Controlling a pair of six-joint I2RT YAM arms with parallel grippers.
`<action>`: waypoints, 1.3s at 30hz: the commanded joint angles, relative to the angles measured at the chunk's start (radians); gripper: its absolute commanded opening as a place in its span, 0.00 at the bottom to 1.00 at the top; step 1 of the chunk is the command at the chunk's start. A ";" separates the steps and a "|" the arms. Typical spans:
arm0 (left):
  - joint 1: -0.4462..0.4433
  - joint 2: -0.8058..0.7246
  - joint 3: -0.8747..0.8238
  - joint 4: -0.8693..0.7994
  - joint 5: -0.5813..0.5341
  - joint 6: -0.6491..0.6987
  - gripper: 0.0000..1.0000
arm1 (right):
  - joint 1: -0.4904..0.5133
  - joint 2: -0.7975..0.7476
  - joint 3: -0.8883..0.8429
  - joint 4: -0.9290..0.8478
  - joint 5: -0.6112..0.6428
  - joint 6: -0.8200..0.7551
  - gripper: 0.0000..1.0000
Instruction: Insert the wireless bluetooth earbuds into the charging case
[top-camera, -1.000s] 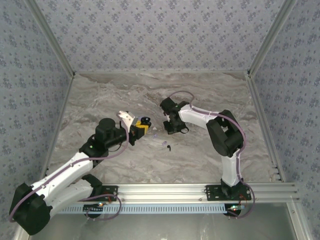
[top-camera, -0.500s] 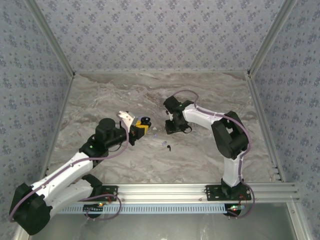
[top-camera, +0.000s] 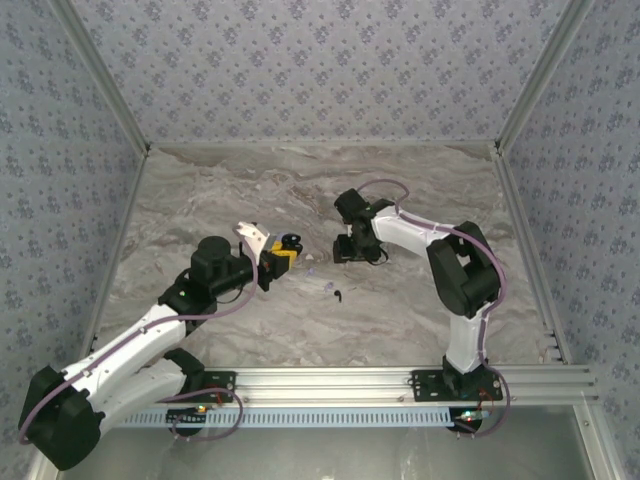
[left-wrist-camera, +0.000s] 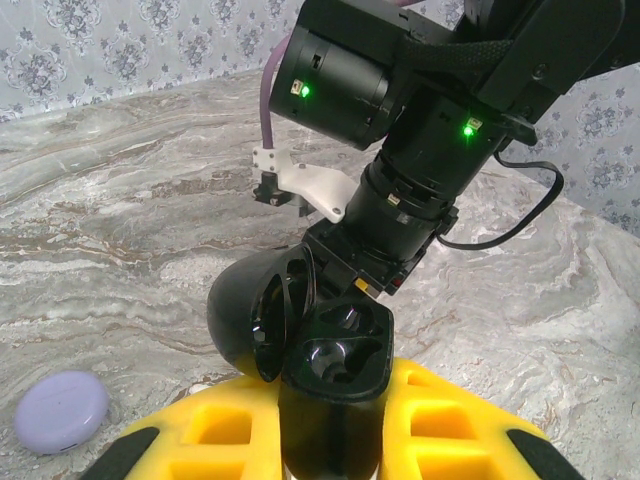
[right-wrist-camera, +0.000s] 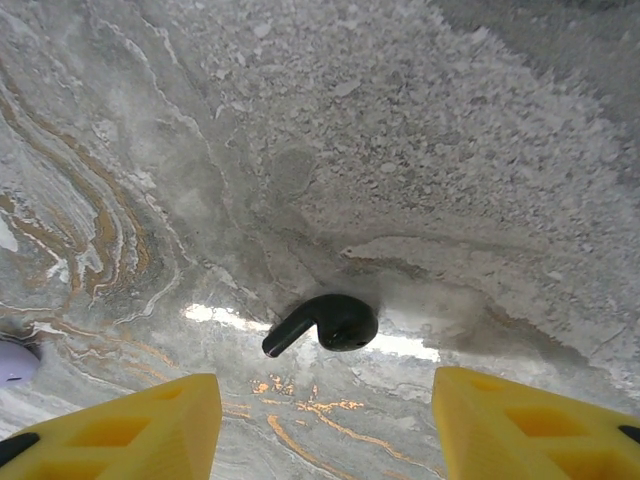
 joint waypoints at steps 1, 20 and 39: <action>-0.008 -0.003 0.002 0.021 -0.005 0.011 0.16 | 0.011 0.036 0.032 -0.035 0.018 0.036 0.60; -0.008 -0.011 -0.010 0.033 -0.002 0.005 0.15 | 0.041 0.131 0.109 -0.078 0.116 0.090 0.49; -0.007 -0.020 -0.014 0.025 -0.007 0.005 0.16 | 0.029 0.112 0.091 -0.139 0.126 -0.077 0.19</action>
